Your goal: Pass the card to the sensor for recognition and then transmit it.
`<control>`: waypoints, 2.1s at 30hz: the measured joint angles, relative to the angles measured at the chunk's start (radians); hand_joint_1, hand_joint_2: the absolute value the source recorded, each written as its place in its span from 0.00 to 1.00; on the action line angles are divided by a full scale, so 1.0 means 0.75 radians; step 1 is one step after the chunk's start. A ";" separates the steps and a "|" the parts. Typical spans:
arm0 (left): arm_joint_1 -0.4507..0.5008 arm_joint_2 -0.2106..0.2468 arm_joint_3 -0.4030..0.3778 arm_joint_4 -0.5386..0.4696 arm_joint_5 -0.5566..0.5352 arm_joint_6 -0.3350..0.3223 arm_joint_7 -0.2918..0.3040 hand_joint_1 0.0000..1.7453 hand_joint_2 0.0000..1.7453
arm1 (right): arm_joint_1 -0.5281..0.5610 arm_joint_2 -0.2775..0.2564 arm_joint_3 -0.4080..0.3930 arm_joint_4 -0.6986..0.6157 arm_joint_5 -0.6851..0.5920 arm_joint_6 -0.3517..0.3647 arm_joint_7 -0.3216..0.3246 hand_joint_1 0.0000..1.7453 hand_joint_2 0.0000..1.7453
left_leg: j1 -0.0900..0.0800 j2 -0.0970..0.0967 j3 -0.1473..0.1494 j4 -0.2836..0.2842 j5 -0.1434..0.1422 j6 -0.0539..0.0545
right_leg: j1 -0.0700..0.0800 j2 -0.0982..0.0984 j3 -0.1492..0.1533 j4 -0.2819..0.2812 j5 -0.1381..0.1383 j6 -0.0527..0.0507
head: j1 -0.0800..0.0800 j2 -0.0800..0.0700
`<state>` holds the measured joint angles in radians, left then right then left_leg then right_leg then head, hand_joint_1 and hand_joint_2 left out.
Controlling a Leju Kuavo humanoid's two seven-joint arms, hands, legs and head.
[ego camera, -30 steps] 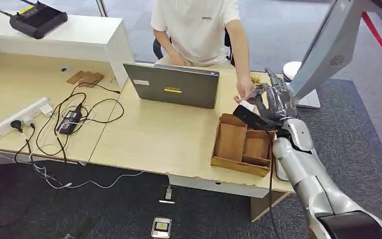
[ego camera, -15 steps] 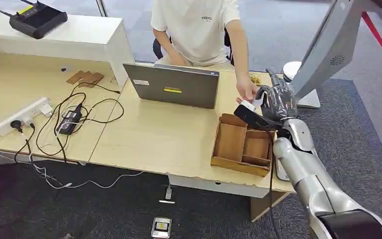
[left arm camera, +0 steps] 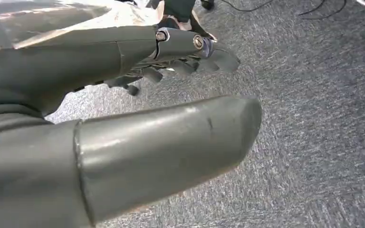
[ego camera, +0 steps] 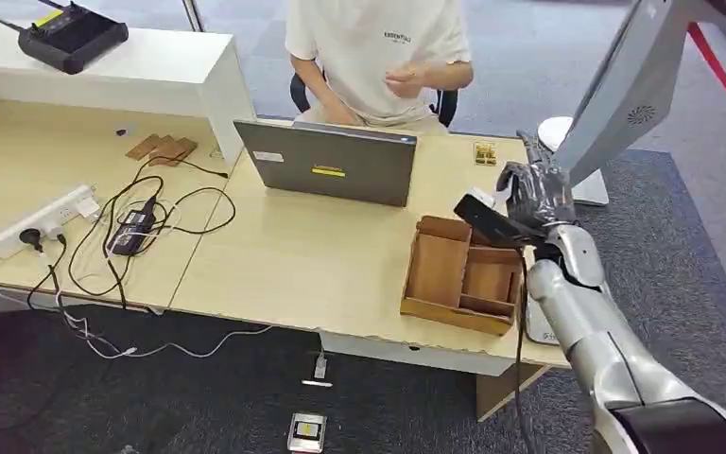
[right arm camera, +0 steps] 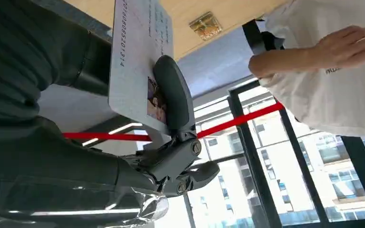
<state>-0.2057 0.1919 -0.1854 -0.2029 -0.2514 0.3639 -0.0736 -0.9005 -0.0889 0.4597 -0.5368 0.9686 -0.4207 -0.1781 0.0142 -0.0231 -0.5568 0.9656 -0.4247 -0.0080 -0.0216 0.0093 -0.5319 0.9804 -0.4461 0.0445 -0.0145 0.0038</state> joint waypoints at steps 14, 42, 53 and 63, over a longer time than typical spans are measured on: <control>0.025 0.000 0.001 0.000 0.024 0.019 -0.013 0.00 0.00 | -0.019 -0.082 -0.022 -0.065 -0.012 0.012 0.027 1.00 1.00 | 0.000 0.000 0.000 0.000 0.000 0.000 | 0.000 0.000 0.000 0.000 0.000 0.000 | -0.001 0.000; 0.113 0.007 0.061 0.005 0.101 0.070 -0.054 0.00 0.00 | 0.289 -0.335 -0.091 -0.345 0.066 0.266 0.138 1.00 1.00 | 0.000 0.001 0.000 0.000 -0.001 0.001 | 0.000 0.001 0.000 -0.001 0.000 0.000 | -0.001 0.000; 0.113 0.011 0.063 0.006 0.092 0.072 -0.045 0.00 0.00 | 0.369 -0.334 -0.090 -0.330 0.077 0.279 0.162 1.00 1.00 | 0.000 0.001 0.000 0.000 -0.001 0.001 | 0.000 0.001 0.000 -0.001 0.000 0.000 | -0.001 0.000; 0.113 0.015 0.063 0.006 0.080 0.076 -0.042 0.00 0.00 | 0.413 -0.335 -0.089 -0.296 0.079 0.282 0.168 1.00 1.00 | 0.000 0.001 0.000 0.000 -0.001 0.001 | 0.000 0.001 0.000 -0.001 0.000 0.000 | -0.001 0.000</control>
<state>-0.1212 0.2029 -0.1385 -0.1987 -0.1911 0.4211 -0.1053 -0.5908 -0.3399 0.3929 -0.7588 1.0277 -0.2094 -0.0523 0.0139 -0.0225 -0.5569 0.9655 -0.4255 -0.0073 -0.0218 0.0097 -0.5318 0.9794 -0.4461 0.0445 -0.0149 0.0038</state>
